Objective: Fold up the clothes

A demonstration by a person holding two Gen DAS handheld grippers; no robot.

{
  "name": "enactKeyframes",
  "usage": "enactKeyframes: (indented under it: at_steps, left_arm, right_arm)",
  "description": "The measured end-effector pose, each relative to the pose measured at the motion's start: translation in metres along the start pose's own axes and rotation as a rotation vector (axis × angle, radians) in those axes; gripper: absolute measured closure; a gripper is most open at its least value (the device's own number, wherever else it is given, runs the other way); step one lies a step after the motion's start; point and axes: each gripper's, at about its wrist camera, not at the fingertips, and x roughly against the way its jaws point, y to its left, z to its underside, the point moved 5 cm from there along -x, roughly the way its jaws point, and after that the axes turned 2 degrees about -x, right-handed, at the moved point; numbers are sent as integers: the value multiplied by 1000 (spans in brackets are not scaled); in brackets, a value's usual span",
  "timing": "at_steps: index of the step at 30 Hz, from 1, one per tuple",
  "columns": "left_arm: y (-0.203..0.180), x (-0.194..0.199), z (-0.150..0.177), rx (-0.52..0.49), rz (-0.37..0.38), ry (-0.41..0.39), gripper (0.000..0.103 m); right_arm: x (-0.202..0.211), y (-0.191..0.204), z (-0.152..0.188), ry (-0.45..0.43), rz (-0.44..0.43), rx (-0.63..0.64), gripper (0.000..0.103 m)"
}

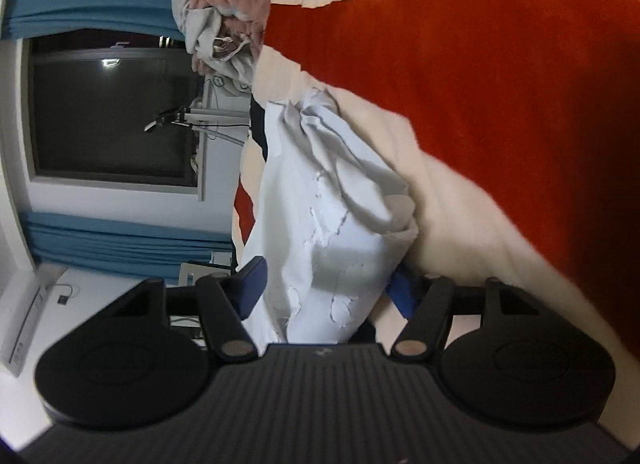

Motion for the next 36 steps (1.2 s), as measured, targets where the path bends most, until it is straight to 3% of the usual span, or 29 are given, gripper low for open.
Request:
enactKeyframes:
  at_steps: [2, 4, 6, 9, 16, 21, 24, 28, 33, 36]
  left_arm:
    - [1, 0, -1, 8, 13, 8, 81]
    - [-3, 0, 0, -29, 8, 10, 81]
    - [-14, 1, 3, -125, -15, 3, 81]
    - [-25, 6, 7, -162, 3, 8, 81]
    - [-76, 28, 23, -281, 59, 75, 81]
    - [-138, 22, 40, -316, 94, 187, 81]
    - [-176, -9, 58, -306, 71, 293, 81]
    - [-229, -79, 82, -347, 24, 427, 81]
    - [-302, -180, 106, -453, 31, 463, 81]
    - [-354, -233, 110, -478, 117, 439, 82]
  right_arm:
    - [0, 4, 2, -14, 14, 47, 40]
    - [1, 3, 3, -31, 40, 61, 67]
    - [2, 1, 3, -42, 60, 66, 71]
    - [16, 4, 2, -73, 56, 99, 82]
    - [69, 47, -2, -203, -15, 190, 87]
    - [116, 84, -24, -249, -9, 188, 87]
    - [142, 99, -61, -278, -7, 156, 87]
    - [158, 110, -123, -303, 28, 130, 87]
    - [140, 119, -224, -332, 81, 127, 86]
    - [133, 146, -282, -395, 62, 184, 87]
